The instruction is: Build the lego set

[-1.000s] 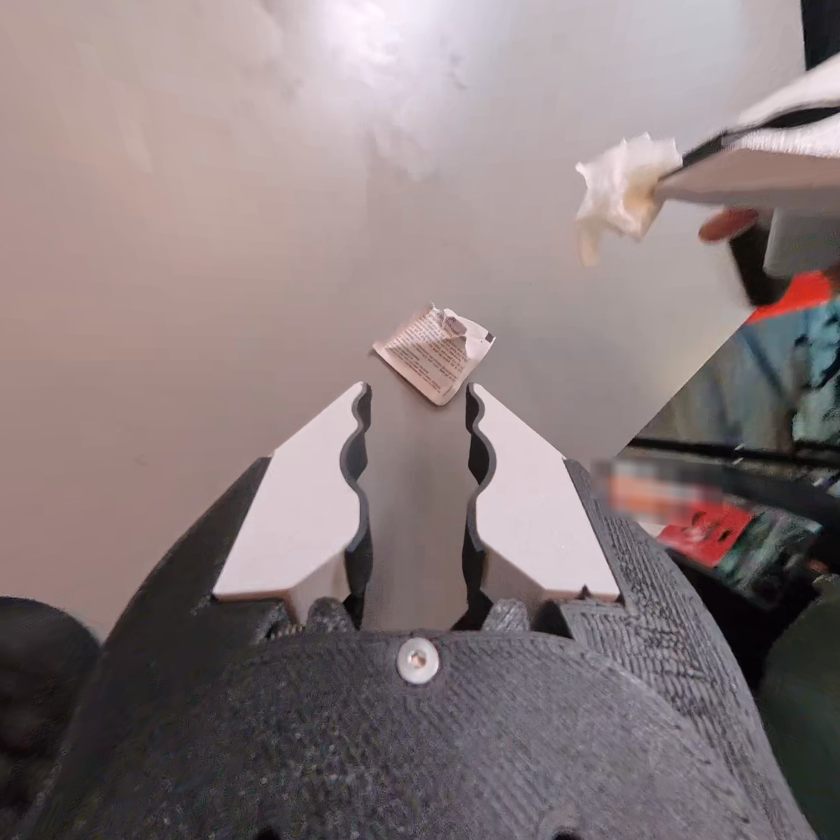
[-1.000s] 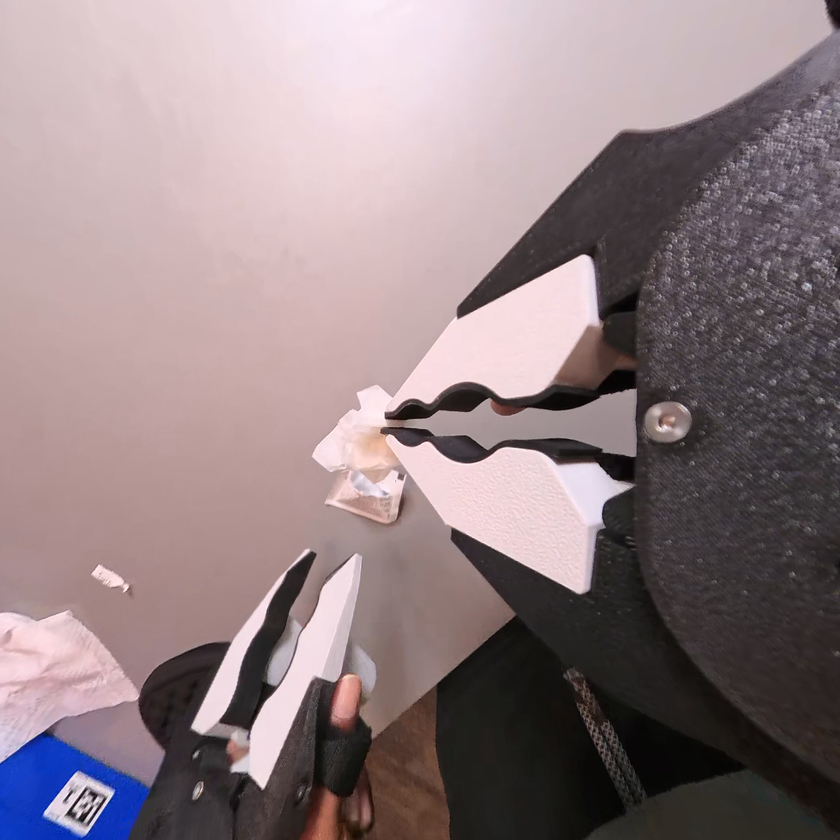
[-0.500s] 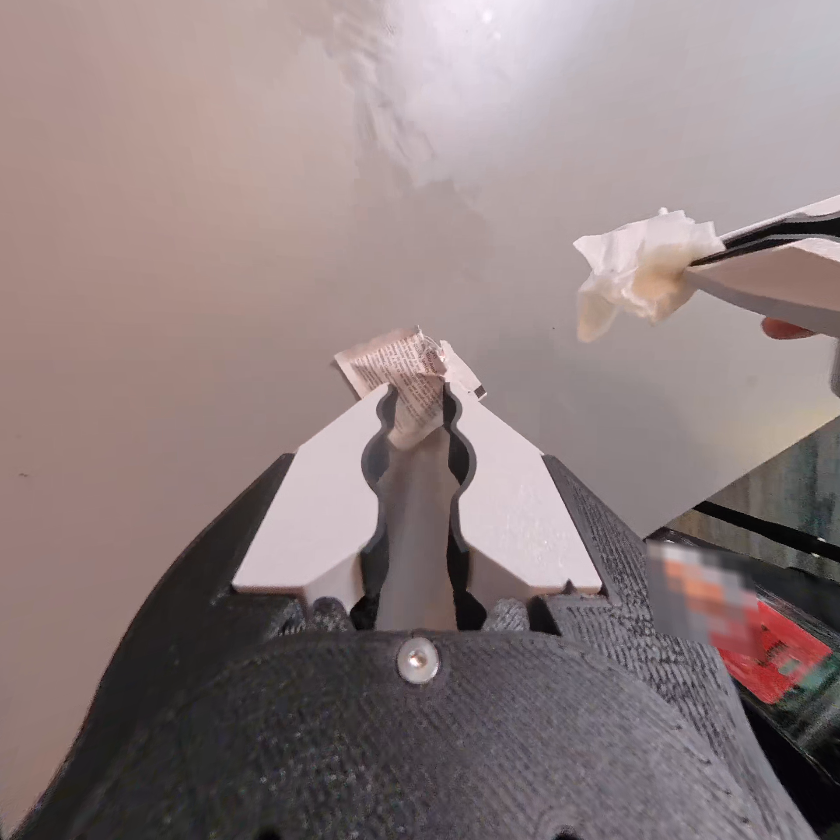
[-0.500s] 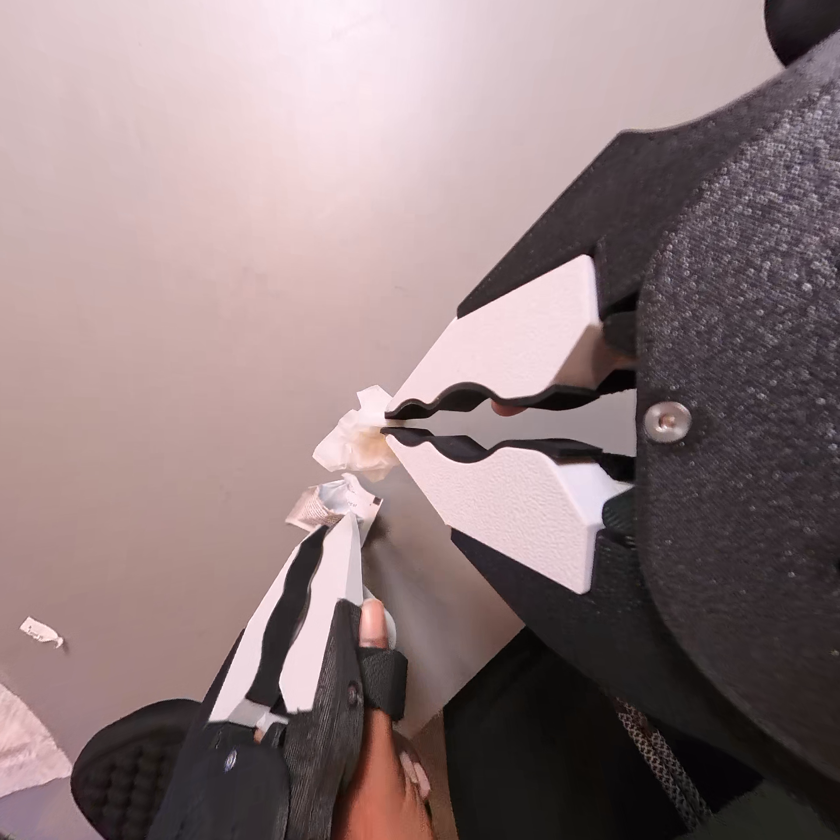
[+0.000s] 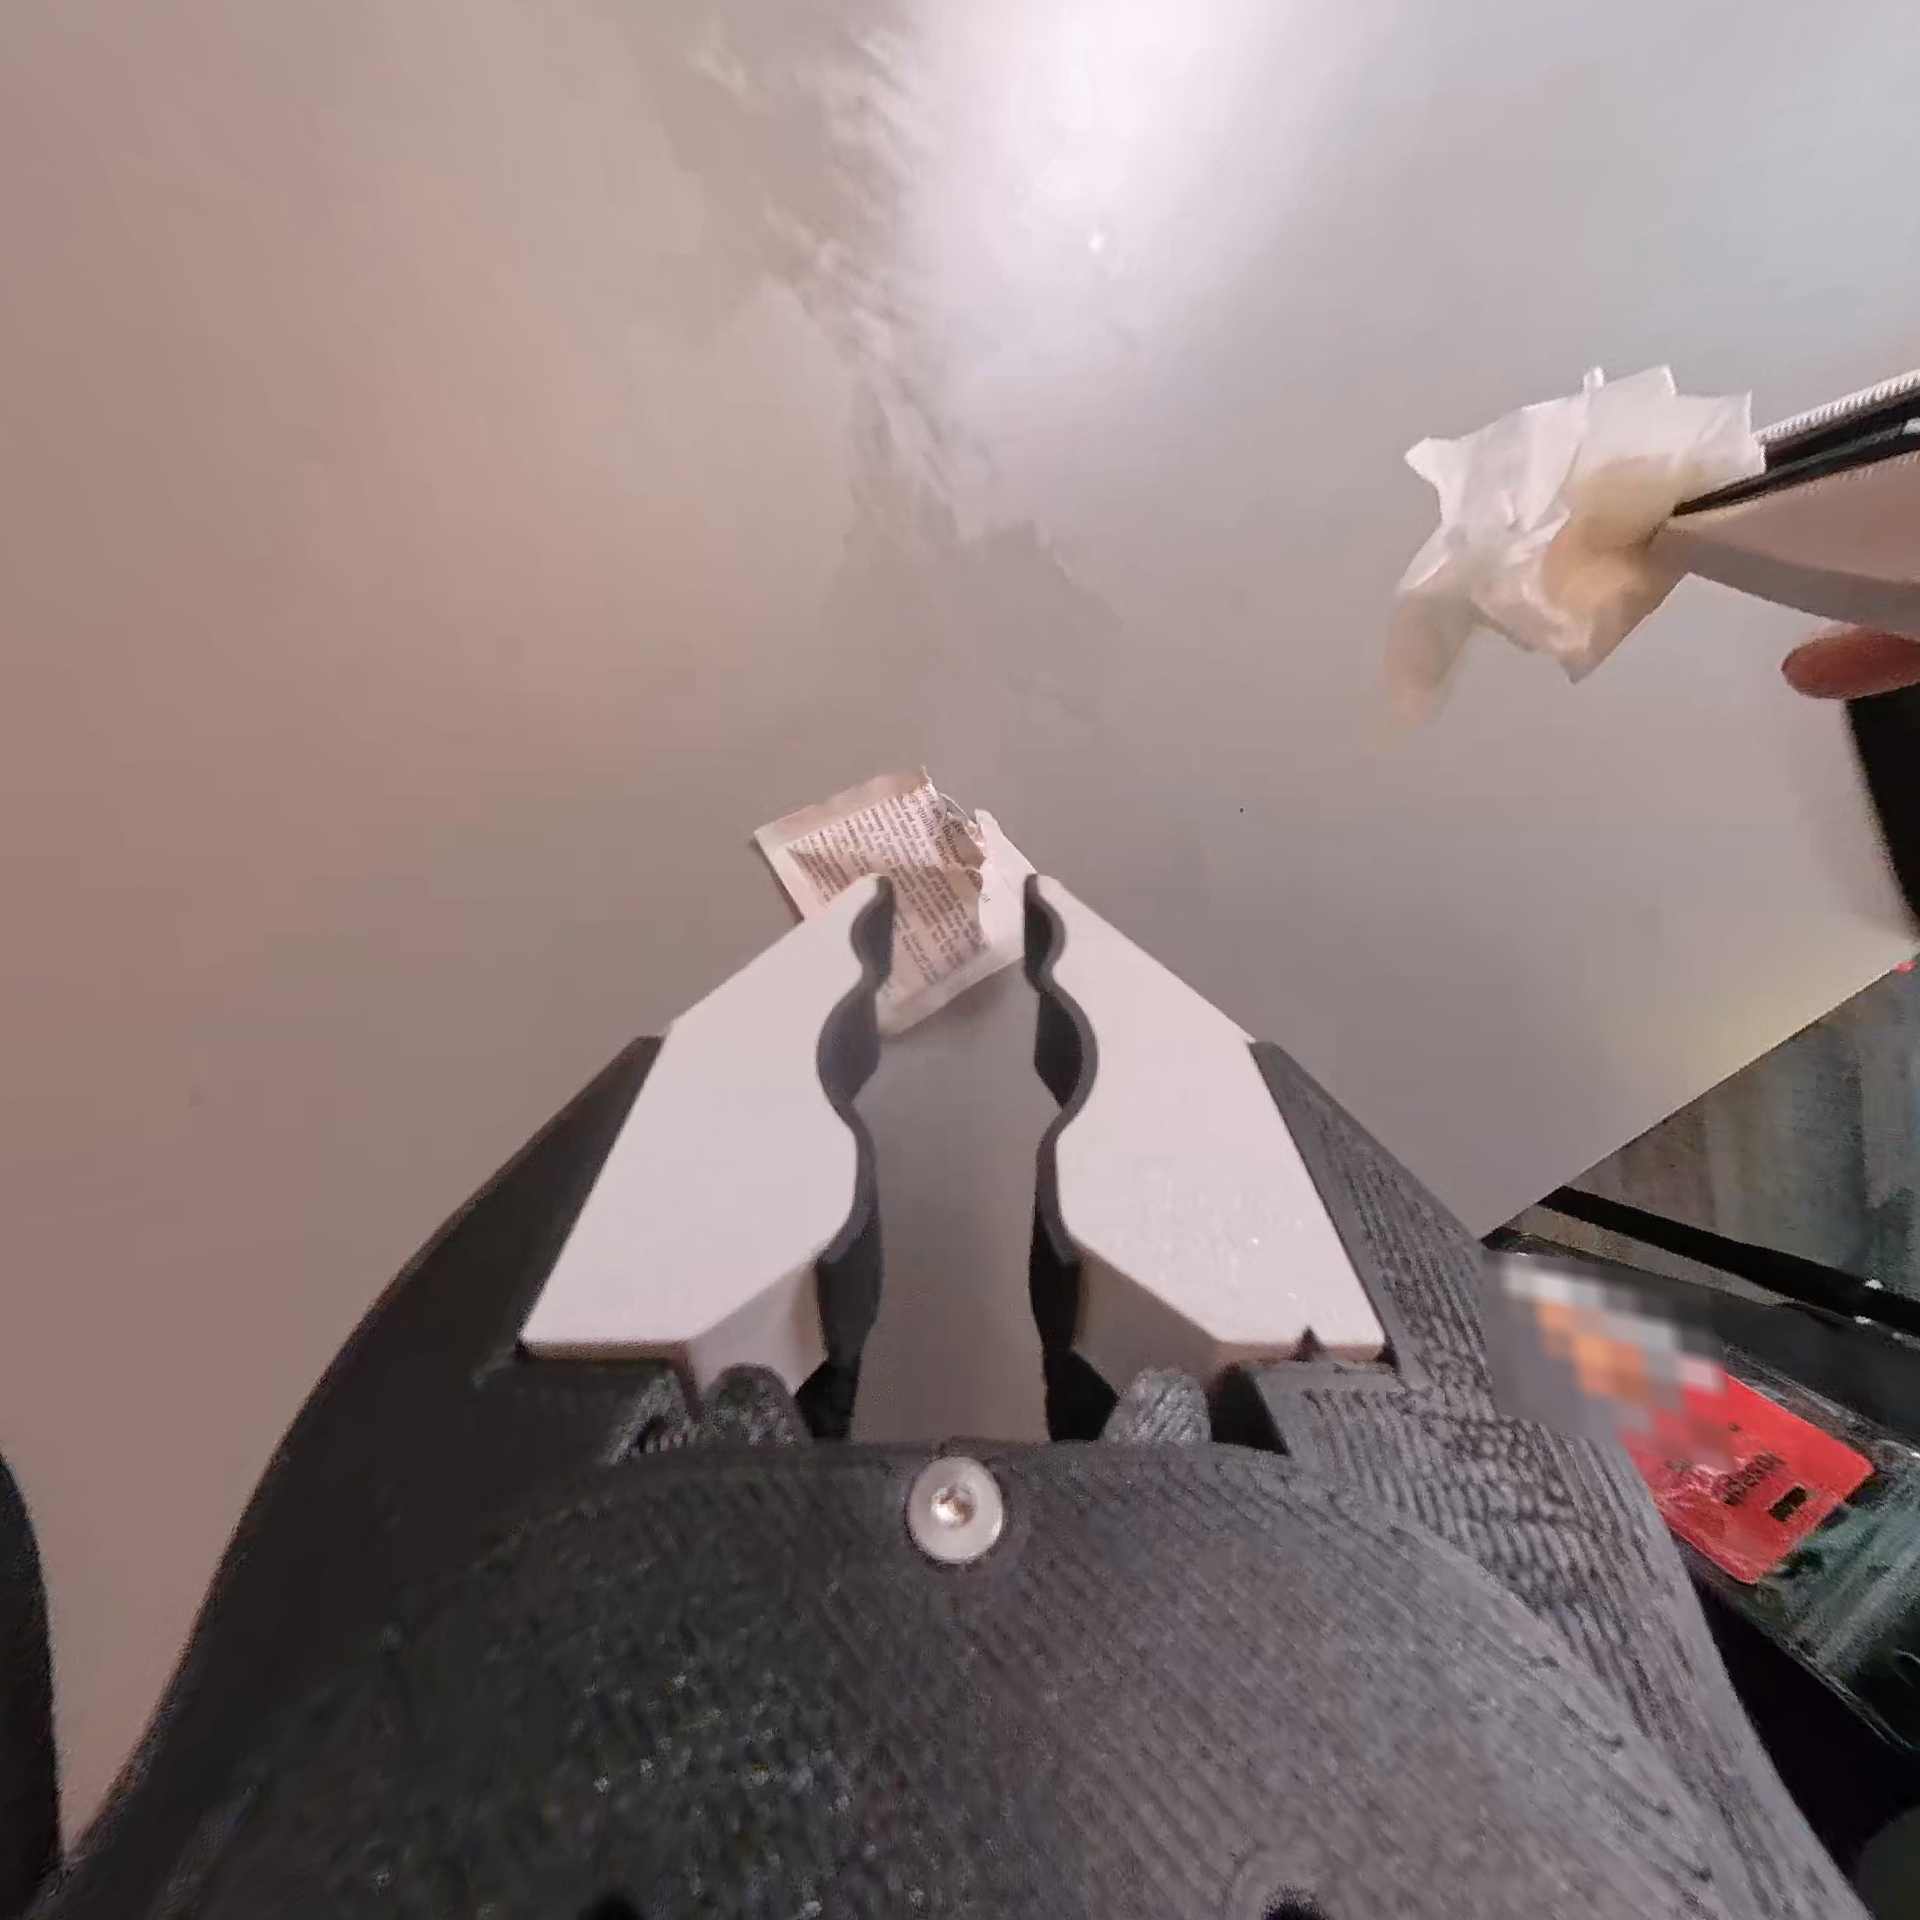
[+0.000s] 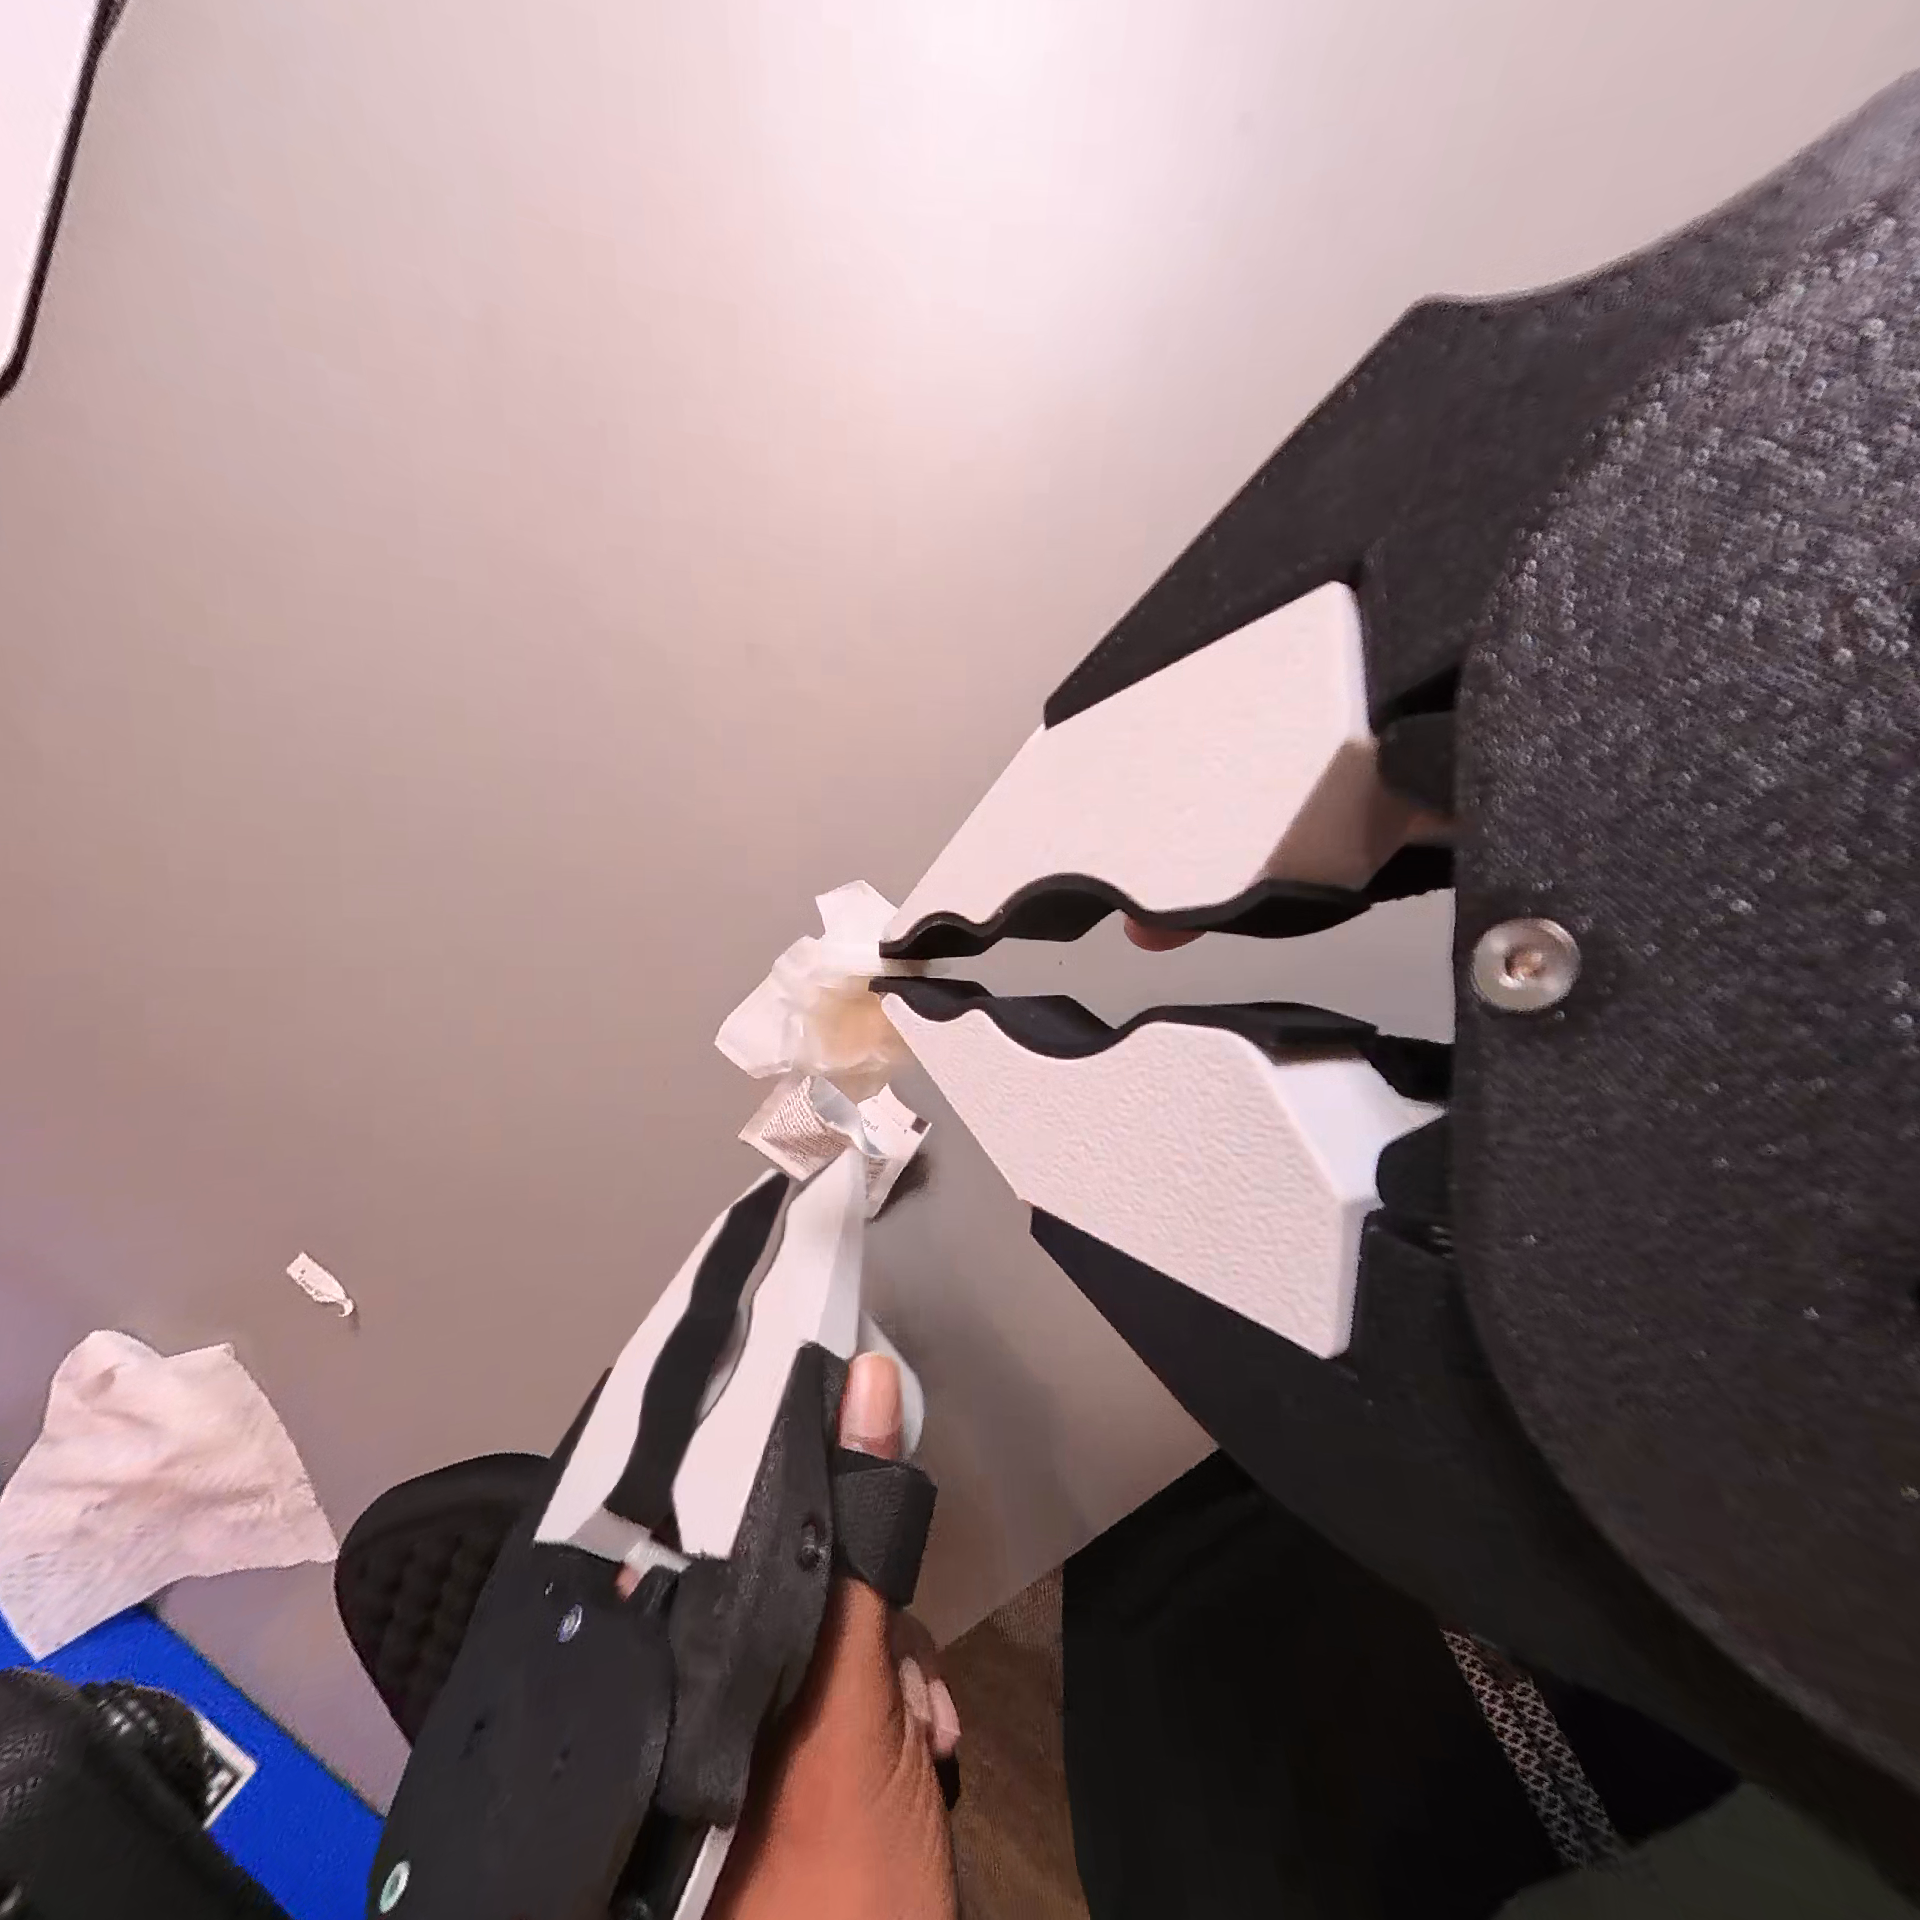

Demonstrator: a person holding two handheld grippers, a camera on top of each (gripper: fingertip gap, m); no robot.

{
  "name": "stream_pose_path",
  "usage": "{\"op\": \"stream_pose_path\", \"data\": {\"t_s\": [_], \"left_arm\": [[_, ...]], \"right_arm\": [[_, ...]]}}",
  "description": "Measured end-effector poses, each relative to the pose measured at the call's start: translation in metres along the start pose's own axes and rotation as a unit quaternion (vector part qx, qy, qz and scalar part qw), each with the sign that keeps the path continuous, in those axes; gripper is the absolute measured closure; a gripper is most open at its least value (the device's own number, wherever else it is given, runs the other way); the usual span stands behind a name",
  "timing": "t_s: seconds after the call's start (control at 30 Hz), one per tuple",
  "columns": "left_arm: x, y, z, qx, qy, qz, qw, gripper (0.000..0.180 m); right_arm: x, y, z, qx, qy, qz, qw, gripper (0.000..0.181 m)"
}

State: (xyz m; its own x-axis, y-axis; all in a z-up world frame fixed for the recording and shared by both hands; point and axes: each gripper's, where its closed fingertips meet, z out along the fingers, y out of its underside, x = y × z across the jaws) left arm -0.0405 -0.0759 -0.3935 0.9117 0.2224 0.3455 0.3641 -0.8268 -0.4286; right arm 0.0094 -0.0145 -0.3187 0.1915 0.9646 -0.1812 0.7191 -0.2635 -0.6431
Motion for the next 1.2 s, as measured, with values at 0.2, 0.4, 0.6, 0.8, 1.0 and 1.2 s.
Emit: {"op": "stream_pose_path", "data": {"t_s": [0.2,0.4,0.6,0.8,1.0,1.2], "left_arm": [[-0.004,0.001,0.016,-0.005,-0.064,0.044,0.997,0.160],[0.001,-0.005,0.012,0.006,-0.053,0.042,0.998,0.180],[0.035,-0.037,-0.035,0.047,0.098,-0.095,0.989,0.180],[0.055,-0.065,-0.082,0.076,0.166,-0.108,0.977,0.180],[0.068,-0.077,-0.115,0.094,0.233,-0.130,0.959,0.180],[0.080,-0.089,-0.156,0.111,0.314,-0.137,0.933,0.180]], "right_arm": [[0.002,0.012,-0.006,-0.010,0.014,0.012,1.000,0.180],[0.005,0.013,-0.017,-0.005,0.016,0.007,1.000,0.180],[-0.022,-0.025,-0.022,0.052,-0.034,-0.075,0.995,0.180],[-0.048,-0.059,-0.029,0.088,-0.071,-0.100,0.989,0.180],[-0.061,-0.068,-0.043,0.082,-0.077,-0.210,0.971,0.180],[-0.086,-0.084,-0.062,0.076,-0.092,-0.328,0.937,0.181]]}}
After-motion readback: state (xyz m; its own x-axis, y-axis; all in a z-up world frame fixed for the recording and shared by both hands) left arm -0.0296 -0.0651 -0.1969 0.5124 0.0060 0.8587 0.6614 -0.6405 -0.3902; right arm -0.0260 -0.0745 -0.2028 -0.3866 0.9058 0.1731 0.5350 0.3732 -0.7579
